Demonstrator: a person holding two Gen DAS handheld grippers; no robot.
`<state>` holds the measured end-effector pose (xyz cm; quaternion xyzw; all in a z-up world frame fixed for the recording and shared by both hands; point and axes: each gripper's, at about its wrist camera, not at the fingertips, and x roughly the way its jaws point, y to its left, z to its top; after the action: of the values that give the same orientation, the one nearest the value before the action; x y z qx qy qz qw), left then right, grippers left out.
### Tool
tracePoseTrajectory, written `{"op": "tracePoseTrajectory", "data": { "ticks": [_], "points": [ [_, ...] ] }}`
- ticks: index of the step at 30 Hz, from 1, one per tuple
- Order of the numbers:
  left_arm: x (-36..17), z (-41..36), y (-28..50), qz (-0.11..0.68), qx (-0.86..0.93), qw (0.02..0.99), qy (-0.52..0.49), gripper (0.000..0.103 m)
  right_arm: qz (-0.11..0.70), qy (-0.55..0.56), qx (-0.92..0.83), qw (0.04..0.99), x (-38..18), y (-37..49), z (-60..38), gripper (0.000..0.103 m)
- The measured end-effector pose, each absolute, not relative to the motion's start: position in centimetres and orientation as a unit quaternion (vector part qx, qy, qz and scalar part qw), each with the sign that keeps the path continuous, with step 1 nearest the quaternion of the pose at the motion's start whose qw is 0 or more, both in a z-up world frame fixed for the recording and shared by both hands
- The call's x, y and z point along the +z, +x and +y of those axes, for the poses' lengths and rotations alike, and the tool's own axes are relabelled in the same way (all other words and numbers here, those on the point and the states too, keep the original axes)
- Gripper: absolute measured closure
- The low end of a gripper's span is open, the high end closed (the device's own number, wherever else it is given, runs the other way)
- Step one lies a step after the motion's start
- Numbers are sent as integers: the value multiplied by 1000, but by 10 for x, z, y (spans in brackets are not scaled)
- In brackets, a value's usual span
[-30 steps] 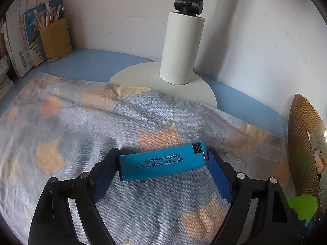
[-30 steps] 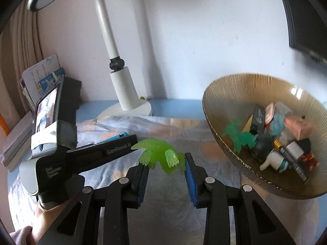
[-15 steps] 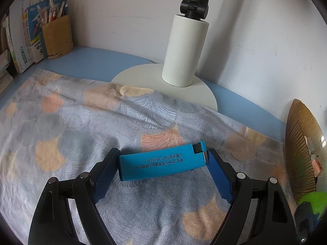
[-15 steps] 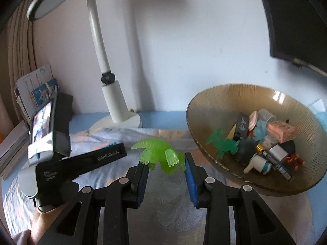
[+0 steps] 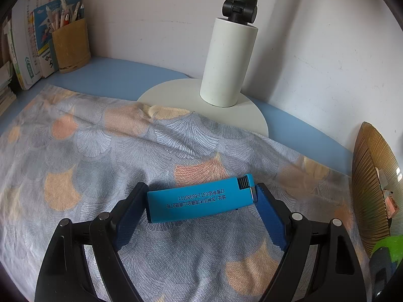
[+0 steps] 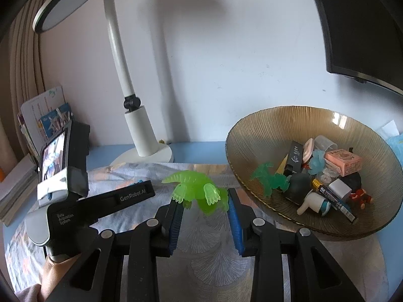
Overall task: Organize rigid objects
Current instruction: 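Lift the blue lighter and green toy and hold them above the sheet, then carry the blue lighter and green toy over the gold bowl and release them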
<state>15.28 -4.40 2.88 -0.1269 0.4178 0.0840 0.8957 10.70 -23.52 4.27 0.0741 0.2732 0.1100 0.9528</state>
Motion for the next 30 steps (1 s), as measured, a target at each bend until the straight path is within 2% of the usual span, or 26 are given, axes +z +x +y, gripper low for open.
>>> {"op": "tracePoseTrajectory", "data": {
  "ticks": [4,7,14,21,25,30],
  "points": [
    [32,-38,147,402,80,900,-146,20,268,87,112,953,42,105,-240,70],
    [42,-37,134,361,74,917,-150,20,257,94,104,956,43,100,-244,70],
    [57,-76,129,328,28,942,-65,20,253,115,103,955,42,99,-253,70],
    [60,-88,133,323,-20,945,-42,20,231,145,122,954,46,90,-265,70],
    [73,-94,139,318,-29,947,-23,20,215,144,130,957,70,95,-283,70],
    [104,-142,139,293,-87,952,28,20,226,153,109,956,89,122,-322,70]
  ]
}}
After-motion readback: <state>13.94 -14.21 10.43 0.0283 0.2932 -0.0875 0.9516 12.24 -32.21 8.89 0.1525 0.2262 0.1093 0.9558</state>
